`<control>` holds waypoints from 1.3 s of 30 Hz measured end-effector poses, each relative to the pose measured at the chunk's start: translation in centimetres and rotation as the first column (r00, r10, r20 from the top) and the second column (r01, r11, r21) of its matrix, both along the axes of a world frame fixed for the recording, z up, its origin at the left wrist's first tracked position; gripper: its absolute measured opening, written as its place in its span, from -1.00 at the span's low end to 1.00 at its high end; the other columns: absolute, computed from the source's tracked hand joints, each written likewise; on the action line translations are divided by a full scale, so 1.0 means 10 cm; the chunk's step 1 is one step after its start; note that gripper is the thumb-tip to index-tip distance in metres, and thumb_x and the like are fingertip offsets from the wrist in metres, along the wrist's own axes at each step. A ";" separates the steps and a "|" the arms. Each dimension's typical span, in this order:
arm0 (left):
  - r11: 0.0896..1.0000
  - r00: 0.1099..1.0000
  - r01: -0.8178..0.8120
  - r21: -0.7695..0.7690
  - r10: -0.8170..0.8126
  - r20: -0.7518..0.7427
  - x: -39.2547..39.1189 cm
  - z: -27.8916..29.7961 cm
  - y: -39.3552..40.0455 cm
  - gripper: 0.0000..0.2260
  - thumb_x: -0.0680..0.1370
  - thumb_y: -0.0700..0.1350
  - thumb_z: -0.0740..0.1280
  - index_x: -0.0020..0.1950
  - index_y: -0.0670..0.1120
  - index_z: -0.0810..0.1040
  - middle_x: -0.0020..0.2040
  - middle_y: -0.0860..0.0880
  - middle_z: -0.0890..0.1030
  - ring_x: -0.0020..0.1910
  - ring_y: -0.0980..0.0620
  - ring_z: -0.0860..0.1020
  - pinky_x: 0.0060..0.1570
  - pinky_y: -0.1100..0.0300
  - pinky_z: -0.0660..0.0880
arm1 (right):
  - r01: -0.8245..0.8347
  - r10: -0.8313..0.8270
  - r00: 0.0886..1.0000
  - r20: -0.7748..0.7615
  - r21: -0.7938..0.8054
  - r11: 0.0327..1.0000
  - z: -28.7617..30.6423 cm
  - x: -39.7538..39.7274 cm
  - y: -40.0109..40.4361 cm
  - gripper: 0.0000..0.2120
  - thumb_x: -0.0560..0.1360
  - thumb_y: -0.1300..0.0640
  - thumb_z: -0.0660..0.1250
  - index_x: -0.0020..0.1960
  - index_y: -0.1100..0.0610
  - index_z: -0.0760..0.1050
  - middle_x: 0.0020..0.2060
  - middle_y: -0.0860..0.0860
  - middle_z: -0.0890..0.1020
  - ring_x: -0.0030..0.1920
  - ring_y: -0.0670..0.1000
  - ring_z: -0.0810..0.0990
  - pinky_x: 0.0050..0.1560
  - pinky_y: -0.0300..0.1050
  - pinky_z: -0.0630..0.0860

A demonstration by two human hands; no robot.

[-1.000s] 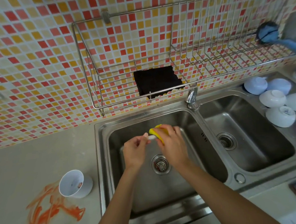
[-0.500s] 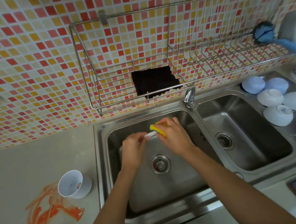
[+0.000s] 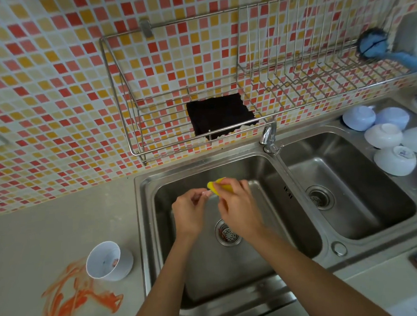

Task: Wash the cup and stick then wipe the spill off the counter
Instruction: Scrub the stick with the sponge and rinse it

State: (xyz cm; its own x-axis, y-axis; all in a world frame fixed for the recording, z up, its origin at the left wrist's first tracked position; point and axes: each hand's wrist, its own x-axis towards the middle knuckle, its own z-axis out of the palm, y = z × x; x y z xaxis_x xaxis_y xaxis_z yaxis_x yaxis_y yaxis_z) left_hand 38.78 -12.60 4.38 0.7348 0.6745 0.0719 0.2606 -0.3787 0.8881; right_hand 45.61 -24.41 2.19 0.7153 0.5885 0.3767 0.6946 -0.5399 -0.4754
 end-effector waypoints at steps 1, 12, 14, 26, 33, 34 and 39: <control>1.000 1.000 0.011 -0.001 -0.011 0.013 -0.01 0.00 0.00 -0.93 0.50 -0.15 0.44 -0.05 -0.08 0.69 -0.21 0.11 0.67 -0.21 0.40 0.58 -0.17 0.53 0.45 | -0.033 0.033 0.999 0.015 -0.006 0.999 0.01 -0.03 0.01 -0.57 0.43 0.28 0.34 0.27 0.04 0.56 0.16 0.00 0.54 0.08 0.06 0.42 0.06 -0.19 0.46; 0.982 0.992 -0.092 -0.165 0.076 -0.099 0.02 -0.12 0.00 -0.77 0.54 0.03 0.38 -0.17 -0.09 0.70 -0.26 0.02 0.70 -0.20 0.11 0.65 -0.07 0.13 0.56 | -0.011 0.012 0.999 0.053 -0.018 1.000 -0.01 -0.04 -0.05 -0.55 0.42 0.25 0.35 0.30 0.06 0.53 0.20 0.00 0.53 0.09 0.08 0.44 0.11 -0.14 0.49; 0.974 0.988 -0.116 -0.196 0.093 -0.120 0.05 -0.09 -0.04 -0.71 0.55 0.06 0.35 -0.24 -0.09 0.69 -0.29 -0.02 0.69 -0.22 0.02 0.65 -0.08 0.10 0.54 | 0.067 -0.067 0.998 0.018 -0.004 0.998 -0.04 0.01 -0.04 -0.54 0.42 0.27 0.36 0.29 0.05 0.53 0.19 0.01 0.54 0.08 0.08 0.43 0.11 -0.11 0.50; 0.949 0.951 -0.237 -0.207 0.184 -0.247 0.07 -0.11 -0.06 -0.62 0.58 0.07 0.29 -0.34 -0.09 0.65 -0.33 -0.07 0.67 -0.26 0.00 0.61 -0.16 0.20 0.45 | 0.077 -0.079 0.996 -0.034 -0.059 0.995 -0.09 -0.11 -0.01 -0.58 0.43 0.25 0.35 0.28 0.06 0.54 0.18 0.00 0.53 0.13 0.06 0.42 0.12 -0.12 0.53; 0.957 0.958 -0.249 -0.147 0.221 -0.185 0.05 -0.08 -0.07 -0.61 0.58 0.06 0.30 -0.33 -0.16 0.64 -0.39 -0.07 0.62 -0.40 0.09 0.52 -0.30 0.24 0.40 | 0.130 -0.135 0.988 -0.073 -0.073 0.989 -0.04 -0.09 0.04 -0.63 0.44 0.23 0.36 0.24 0.05 0.57 0.14 0.02 0.54 0.12 0.07 0.43 0.09 -0.08 0.56; 0.959 0.959 -0.246 -0.140 0.219 -0.181 0.05 -0.08 -0.07 -0.60 0.58 0.06 0.30 -0.34 -0.17 0.63 -0.40 -0.06 0.61 -0.40 0.09 0.52 -0.31 0.23 0.40 | 0.098 -0.103 0.993 -0.065 -0.070 0.993 -0.02 -0.14 0.07 -0.64 0.45 0.22 0.35 0.24 0.06 0.57 0.15 0.02 0.54 0.13 0.07 0.43 0.09 -0.09 0.55; 0.958 0.955 -0.267 -0.109 0.247 -0.164 0.02 -0.09 -0.04 -0.59 0.57 0.08 0.30 -0.35 -0.14 0.63 -0.41 -0.02 0.62 -0.39 0.05 0.55 -0.26 0.17 0.44 | 0.077 -0.080 0.996 -0.049 -0.065 0.995 0.00 -0.14 0.12 -0.63 0.45 0.20 0.36 0.25 0.05 0.56 0.14 0.02 0.54 0.12 0.07 0.44 0.10 -0.09 0.54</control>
State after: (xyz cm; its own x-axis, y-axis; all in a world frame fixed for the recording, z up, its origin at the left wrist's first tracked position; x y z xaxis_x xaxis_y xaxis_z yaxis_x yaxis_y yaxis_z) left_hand 39.02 -13.01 3.53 0.5312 0.8382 -0.1232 0.4652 -0.1671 0.8693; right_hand 44.21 -23.19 2.23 0.7774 0.5516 0.3022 0.6248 -0.6218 -0.4722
